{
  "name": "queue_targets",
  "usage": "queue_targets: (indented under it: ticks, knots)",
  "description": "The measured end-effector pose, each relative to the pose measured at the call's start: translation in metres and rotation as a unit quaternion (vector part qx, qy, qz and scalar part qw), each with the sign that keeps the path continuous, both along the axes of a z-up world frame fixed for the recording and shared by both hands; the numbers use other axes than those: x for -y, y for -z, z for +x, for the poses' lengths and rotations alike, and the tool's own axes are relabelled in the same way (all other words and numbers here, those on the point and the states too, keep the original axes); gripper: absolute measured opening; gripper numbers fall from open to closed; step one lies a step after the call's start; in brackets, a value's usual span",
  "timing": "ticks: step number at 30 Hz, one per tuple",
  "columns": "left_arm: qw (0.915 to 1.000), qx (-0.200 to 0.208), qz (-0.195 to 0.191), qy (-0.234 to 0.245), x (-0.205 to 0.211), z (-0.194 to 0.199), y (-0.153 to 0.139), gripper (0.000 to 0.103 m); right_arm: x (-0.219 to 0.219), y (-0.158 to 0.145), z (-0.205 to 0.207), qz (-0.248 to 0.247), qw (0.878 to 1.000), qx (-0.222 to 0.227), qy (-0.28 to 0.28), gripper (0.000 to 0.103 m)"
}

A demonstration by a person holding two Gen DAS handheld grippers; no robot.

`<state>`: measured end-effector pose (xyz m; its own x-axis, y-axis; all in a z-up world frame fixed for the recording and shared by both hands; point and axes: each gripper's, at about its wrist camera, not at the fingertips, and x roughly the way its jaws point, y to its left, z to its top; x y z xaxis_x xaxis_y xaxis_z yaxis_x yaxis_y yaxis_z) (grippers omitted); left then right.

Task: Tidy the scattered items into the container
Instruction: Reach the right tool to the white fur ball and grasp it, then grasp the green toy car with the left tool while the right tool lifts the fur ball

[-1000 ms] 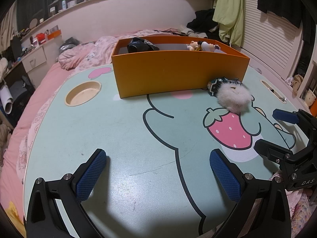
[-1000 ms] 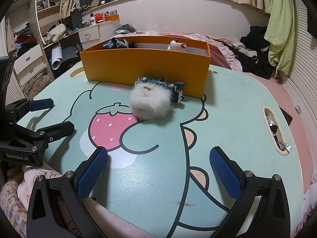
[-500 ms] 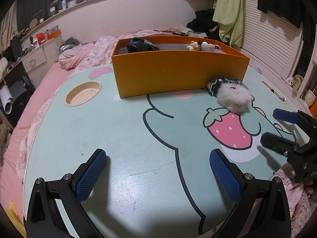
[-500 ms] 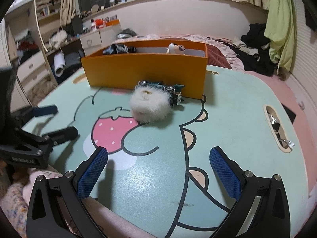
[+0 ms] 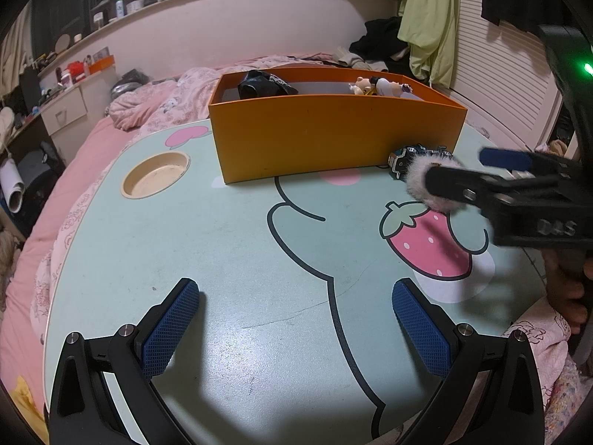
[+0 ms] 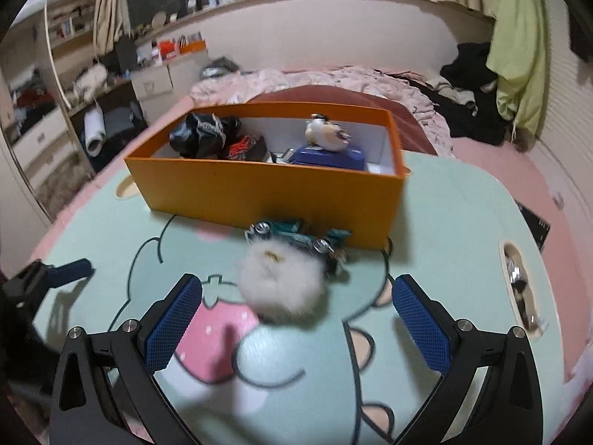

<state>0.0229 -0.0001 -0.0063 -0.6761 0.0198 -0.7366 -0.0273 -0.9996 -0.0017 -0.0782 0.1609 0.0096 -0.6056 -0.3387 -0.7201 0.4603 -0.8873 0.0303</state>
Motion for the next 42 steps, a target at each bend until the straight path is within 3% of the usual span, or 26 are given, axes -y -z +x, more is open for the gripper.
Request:
queue_targets:
  ticks: [1,3,5,6,8,13,18,19,22,26,32,36,41,42]
  knots:
    - [1.0,0.0,0.0,0.0,0.0,0.0,0.0,0.103,0.005,-0.001,-0.001,0.008,1.0,-0.007,0.0,0.099]
    - [1.0,0.0,0.0,0.0,0.0,0.0,0.0,0.103,0.012,0.001,-0.004,0.023,1.0,-0.008,0.0,0.083]
    - [1.0,0.0,0.0,0.0,0.0,0.0,0.0,0.103,0.013,0.006,-0.003,0.03,1.0,0.004,-0.005,0.055]
    - [1.0,0.0,0.0,0.0,0.0,0.0,0.0,0.103,0.012,0.008,-0.001,0.027,1.0,0.007,-0.013,0.047]
    - [1.0,0.0,0.0,0.0,0.0,0.0,0.0,0.103,0.005,0.008,0.006,0.012,0.999,0.013,-0.028,0.04]
    - [1.0,0.0,0.0,0.0,0.0,0.0,0.0,0.103,-0.021,0.0,0.04,-0.02,0.998,-0.014,-0.059,0.039]
    - [1.0,0.0,0.0,0.0,0.0,0.0,0.0,0.103,-0.051,0.011,0.066,-0.033,0.996,-0.02,-0.08,0.04]
    - [1.0,0.0,0.0,0.0,0.0,0.0,0.0,0.103,-0.058,0.013,0.069,-0.047,0.995,-0.026,-0.081,0.043]
    - [1.0,0.0,0.0,0.0,0.0,0.0,0.0,0.103,-0.064,0.024,0.067,-0.053,0.996,-0.033,-0.064,0.083]
    - [1.0,0.0,0.0,0.0,0.0,0.0,0.0,0.103,-0.056,0.029,0.068,-0.029,0.996,-0.061,-0.059,0.083]
    - [1.0,0.001,-0.004,-0.006,-0.001,0.001,-0.001,0.103,-0.056,0.028,0.063,-0.028,0.996,-0.06,-0.054,0.083]
    - [0.9992,0.004,-0.033,-0.021,-0.005,-0.004,-0.01,0.103,-0.055,0.028,0.059,-0.025,0.997,-0.05,-0.051,0.083]
    - [0.9997,-0.014,0.007,0.019,-0.024,-0.027,-0.036,0.103,-0.051,0.023,0.056,-0.021,0.997,-0.06,-0.049,0.082]
    - [0.9994,-0.014,0.014,0.028,-0.031,-0.035,-0.039,0.103,-0.049,0.023,0.056,-0.018,0.996,-0.062,-0.054,0.075]
